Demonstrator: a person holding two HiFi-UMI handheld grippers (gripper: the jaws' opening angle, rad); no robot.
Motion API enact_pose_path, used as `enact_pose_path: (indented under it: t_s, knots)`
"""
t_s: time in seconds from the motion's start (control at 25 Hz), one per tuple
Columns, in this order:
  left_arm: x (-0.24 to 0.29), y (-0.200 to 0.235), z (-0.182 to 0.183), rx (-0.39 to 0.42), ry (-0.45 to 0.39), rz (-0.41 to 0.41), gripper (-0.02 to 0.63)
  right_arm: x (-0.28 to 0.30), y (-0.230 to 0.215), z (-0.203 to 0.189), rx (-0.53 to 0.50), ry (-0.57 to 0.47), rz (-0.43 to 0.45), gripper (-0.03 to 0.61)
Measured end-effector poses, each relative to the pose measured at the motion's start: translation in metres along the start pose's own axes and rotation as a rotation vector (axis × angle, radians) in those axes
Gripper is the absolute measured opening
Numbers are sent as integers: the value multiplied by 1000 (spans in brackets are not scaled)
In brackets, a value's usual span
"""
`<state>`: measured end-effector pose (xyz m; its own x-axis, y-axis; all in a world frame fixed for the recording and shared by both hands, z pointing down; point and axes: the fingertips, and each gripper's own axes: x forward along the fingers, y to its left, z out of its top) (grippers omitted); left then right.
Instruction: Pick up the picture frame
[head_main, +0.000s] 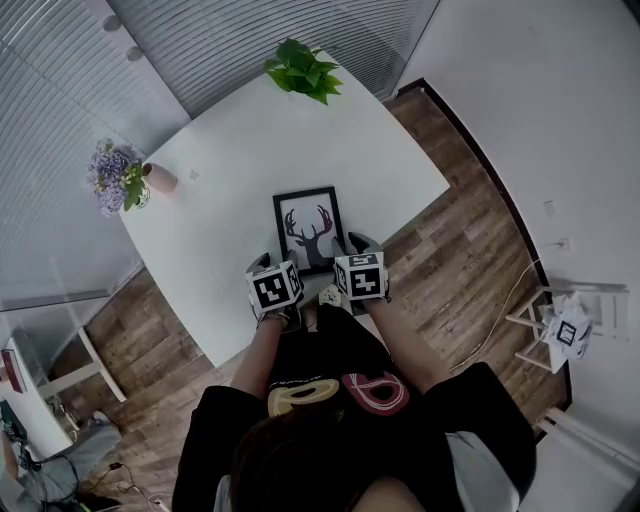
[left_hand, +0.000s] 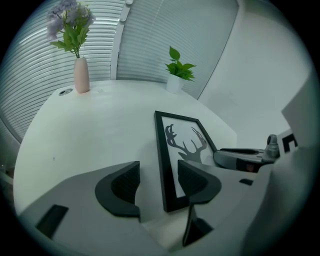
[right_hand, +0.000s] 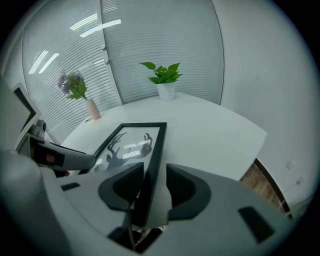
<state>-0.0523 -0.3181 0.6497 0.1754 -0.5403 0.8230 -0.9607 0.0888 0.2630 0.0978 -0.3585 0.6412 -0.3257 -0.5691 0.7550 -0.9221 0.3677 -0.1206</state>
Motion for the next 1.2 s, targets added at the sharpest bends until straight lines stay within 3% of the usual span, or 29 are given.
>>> enact_pose_path:
  t_s: [0.32, 0.84, 1.2]
  knots:
    - [2, 0, -2, 26, 8, 23, 238, 2, 1, -2, 8, 5, 3, 140]
    - [3, -2, -2, 0, 18, 47, 213, 3, 5, -2, 66, -1, 3, 92]
    - [2, -1, -5, -4, 40, 13, 169, -1, 12, -7, 98, 8, 39, 89]
